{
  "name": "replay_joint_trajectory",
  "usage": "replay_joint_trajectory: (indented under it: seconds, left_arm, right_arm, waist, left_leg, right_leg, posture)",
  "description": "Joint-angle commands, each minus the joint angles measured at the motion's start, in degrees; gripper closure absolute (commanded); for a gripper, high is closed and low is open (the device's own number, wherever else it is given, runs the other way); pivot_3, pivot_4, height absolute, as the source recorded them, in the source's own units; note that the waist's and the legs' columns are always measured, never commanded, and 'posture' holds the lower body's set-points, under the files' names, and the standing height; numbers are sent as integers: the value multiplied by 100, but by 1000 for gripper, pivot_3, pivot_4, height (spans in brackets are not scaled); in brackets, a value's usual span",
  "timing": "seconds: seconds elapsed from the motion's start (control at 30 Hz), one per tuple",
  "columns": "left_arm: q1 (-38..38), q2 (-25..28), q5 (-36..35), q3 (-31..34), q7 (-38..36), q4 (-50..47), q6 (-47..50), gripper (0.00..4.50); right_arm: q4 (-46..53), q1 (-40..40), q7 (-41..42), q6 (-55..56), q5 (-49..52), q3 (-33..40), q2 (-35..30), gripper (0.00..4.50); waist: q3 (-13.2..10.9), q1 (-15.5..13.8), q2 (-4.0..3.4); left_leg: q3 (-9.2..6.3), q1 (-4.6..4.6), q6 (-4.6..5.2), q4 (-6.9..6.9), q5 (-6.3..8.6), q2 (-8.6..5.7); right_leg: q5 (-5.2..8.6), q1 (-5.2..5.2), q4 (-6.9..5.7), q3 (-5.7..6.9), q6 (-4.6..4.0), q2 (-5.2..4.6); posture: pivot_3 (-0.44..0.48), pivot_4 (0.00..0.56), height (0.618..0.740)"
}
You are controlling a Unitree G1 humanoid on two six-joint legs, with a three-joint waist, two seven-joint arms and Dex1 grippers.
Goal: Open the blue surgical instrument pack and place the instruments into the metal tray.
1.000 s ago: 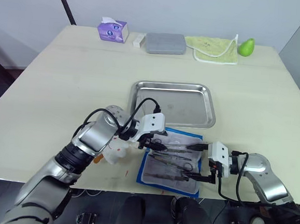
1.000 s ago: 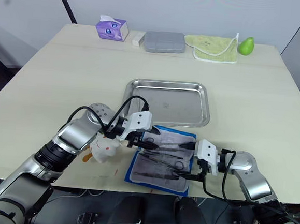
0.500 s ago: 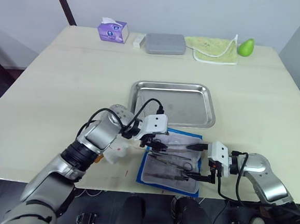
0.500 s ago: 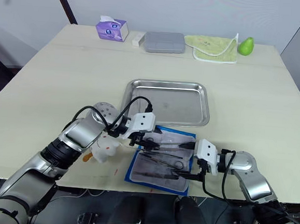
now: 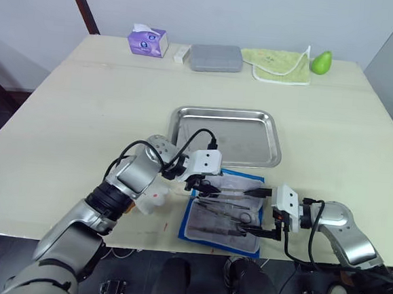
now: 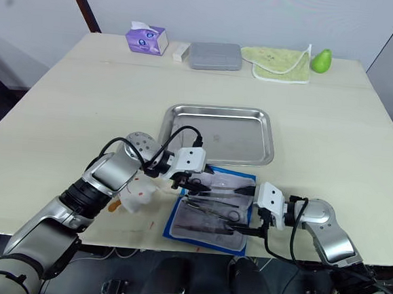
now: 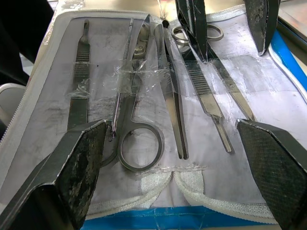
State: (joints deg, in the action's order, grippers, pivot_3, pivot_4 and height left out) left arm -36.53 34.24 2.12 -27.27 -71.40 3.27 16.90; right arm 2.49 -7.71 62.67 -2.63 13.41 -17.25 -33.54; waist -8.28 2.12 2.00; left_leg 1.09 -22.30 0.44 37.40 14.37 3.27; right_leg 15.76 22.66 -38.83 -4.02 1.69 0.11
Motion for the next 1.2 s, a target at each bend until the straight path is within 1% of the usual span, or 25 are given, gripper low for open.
replay_joint_trajectory:
  seconds: [0.03,0.17,0.2,0.23,0.27,0.33,0.37,0.43,0.77,1.2]
  left_arm:
    - [60,50,191,-126,-4,-52,48,1988]
    - [69,43,257,-122,58,-54,79,1988]
    - [94,56,269,-130,61,-86,104,2525]
    - [129,81,276,-150,36,-128,141,2729]
    - [162,93,268,-159,13,-157,189,3092]
    - [179,99,286,-170,-8,-156,208,4082]
    - [165,84,292,-165,-4,-128,207,4474]
    - [123,62,302,-159,-12,-75,203,4474]
    - [-35,73,294,-133,-133,-70,290,4474]
    - [-619,-27,186,-256,-413,-527,1223,4474]
  right_arm:
    - [-210,216,-30,-255,-420,-368,-33,0]
    - [-195,219,-39,-274,-420,-372,-34,0]
    - [-194,217,-44,-284,-422,-376,-31,0]
    - [-196,214,-50,-292,-423,-380,-25,0]
    - [-200,212,-56,-302,-427,-386,-20,0]
    - [-222,200,-63,-310,-440,-400,-9,0]
    - [-238,191,-72,-328,-450,-409,0,0]
    - [-277,164,-81,-345,-494,-440,5,0]
    - [-377,53,-144,-502,-687,-591,34,0]
    - [-486,-32,-217,-761,-899,-830,68,0]
  waist:
    - [0,1,0]
    - [1,3,0]
    - [2,4,0]
    - [2,4,-1]
    - [3,4,-2]
    - [4,-3,1]
    - [5,1,1]
    - [5,6,1]
    - [7,20,2]
    - [8,35,5]
  left_leg:
    - [0,1,0,0,0,0]
    - [1,5,0,0,0,0]
    - [1,6,0,0,0,0]
    - [1,7,0,0,0,0]
    - [3,9,0,-1,0,0]
    - [3,12,0,-1,0,0]
    - [2,17,0,-1,0,0]
    - [3,32,0,-2,0,0]
    - [2,53,0,-7,0,3]
    - [-2,54,0,-9,0,4]
  right_leg:
    - [0,0,0,0,0,0]
    - [0,-3,-1,-1,0,0]
    - [1,-3,-2,-2,1,0]
    - [1,-4,-2,-2,1,1]
    - [1,-5,-2,-4,0,0]
    - [0,-9,-3,-4,1,1]
    - [1,-14,-4,-4,1,1]
    - [11,-27,-2,-5,15,1]
    - [14,-45,-1,-7,16,7]
    - [15,-45,-1,-9,16,14]
  posture:
    - [0,150,740]
    - [0,150,740]
    - [0,150,740]
    - [0,150,740]
    - [0,150,740]
    - [0,150,740]
    - [0,150,740]
    - [0,150,740]
    - [0,150,740]
    - [0,150,740]
